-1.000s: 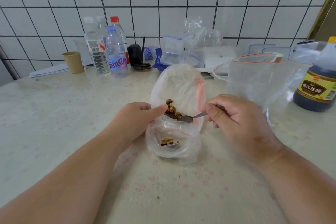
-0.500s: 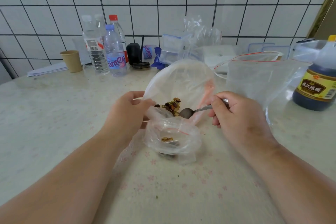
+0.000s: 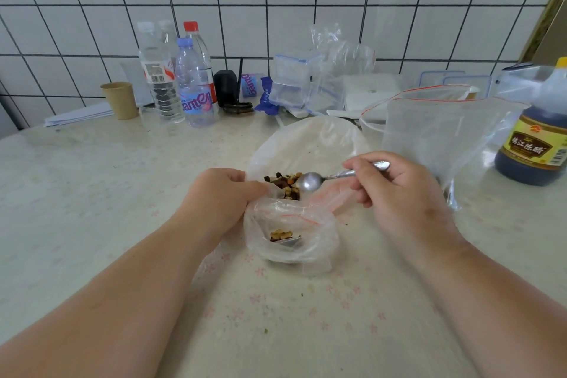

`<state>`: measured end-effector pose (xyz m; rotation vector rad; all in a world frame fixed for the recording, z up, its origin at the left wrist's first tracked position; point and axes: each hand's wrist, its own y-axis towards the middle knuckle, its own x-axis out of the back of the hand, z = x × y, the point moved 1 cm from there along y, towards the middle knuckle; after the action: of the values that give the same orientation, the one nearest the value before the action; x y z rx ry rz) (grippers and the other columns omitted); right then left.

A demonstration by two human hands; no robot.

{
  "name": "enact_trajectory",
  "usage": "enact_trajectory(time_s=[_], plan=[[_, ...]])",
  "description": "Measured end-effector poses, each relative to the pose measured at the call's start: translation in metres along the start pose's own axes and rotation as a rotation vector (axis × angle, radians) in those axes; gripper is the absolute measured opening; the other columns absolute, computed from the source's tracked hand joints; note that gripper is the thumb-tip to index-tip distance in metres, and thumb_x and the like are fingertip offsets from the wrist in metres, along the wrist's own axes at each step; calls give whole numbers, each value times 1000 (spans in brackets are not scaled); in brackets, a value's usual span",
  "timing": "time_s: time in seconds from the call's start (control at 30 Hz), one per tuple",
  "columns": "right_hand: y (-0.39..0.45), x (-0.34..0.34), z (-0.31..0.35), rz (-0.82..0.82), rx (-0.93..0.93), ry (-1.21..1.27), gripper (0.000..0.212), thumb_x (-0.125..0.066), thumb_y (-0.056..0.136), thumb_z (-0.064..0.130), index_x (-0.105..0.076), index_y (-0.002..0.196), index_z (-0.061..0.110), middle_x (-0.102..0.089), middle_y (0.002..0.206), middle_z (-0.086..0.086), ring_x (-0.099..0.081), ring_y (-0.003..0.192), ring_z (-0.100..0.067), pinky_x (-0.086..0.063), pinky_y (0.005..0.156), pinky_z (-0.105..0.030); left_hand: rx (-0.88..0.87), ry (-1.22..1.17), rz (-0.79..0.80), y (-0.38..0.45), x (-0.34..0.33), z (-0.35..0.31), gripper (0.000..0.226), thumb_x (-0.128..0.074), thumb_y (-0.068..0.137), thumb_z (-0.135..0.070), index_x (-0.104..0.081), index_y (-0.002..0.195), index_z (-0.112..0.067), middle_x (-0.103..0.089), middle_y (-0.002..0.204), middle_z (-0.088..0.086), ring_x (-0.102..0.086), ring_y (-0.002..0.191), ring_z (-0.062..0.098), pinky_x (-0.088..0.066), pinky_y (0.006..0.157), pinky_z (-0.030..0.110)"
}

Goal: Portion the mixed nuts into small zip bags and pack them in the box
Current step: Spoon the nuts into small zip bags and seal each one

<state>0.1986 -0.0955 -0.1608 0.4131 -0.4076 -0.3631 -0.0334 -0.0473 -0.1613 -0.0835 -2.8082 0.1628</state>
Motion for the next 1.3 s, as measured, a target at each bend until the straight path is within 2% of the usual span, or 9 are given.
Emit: enact_trajectory(time_s=[0.13,0.27,0.4,0.6,0.73,0.83,1.0,1.1,1.3], plan=[[4,0,-5,-52,-110,79,21,-52,85,41,-72,85,36,-73,74,12,-69,66,-7,-54,70,-29,-7,-68,1,2,0,2,12,-82,72,-31,-81,84,-35,-81,79,4,-79,71,29,-65,75,58],[10,-4,-12,-5,-148,59,20,-53,93,30,-73,89,32,-74,77,8,-70,69,-12,-59,77,-40,-33,-100,11,5,0,7,19,-78,79,-25,-79,85,-43,-82,83,-1,-79,74,28,-65,75,57],[12,-2,-15,-7,-141,34,23,-53,96,27,-73,87,33,-73,76,11,-69,66,-9,-55,71,-31,-34,-119,6,7,0,10,26,-72,92,-21,-78,86,-45,-82,85,-3,-80,76,26,-66,77,55],[14,-1,-17,-15,-189,16,23,-53,99,25,-72,88,31,-73,73,10,-69,64,-9,-56,72,-31,-33,-150,35,9,-1,11,26,-70,94,-21,-78,88,-45,-82,87,-5,-80,76,23,-66,74,47],[14,-3,-16,12,-275,117,24,-52,98,15,-72,88,21,-74,69,2,-68,60,-11,-56,65,-28,-46,-157,42,9,-1,12,21,-68,97,-21,-77,99,-40,-82,88,-5,-80,75,21,-64,67,39],[14,-3,-15,-27,-325,209,23,-50,95,12,-72,89,14,-74,67,-1,-67,58,-12,-54,58,-26,-54,-148,46,9,-2,12,21,-67,97,-23,-76,102,-41,-82,89,-6,-80,77,21,-64,70,40],[15,-1,-15,-108,-253,141,25,-50,93,16,-73,83,22,-73,68,3,-69,59,-13,-57,66,-34,-58,-161,44,9,-2,11,20,-65,98,-23,-76,102,-40,-82,86,-8,-80,73,18,-62,61,32],[14,0,-14,-121,-190,88,27,-49,96,18,-71,84,28,-72,70,8,-69,60,-10,-53,62,-25,-67,-159,26,8,-2,10,21,-64,99,-22,-76,104,-39,-82,86,-8,-79,73,18,-62,63,34],[13,-4,-14,-2,-197,33,25,-53,98,21,-72,84,31,-74,73,10,-69,63,-10,-56,70,-30,-74,-156,24,5,-4,9,21,-63,100,-24,-75,106,-40,-82,88,-5,-80,75,22,-64,71,40]])
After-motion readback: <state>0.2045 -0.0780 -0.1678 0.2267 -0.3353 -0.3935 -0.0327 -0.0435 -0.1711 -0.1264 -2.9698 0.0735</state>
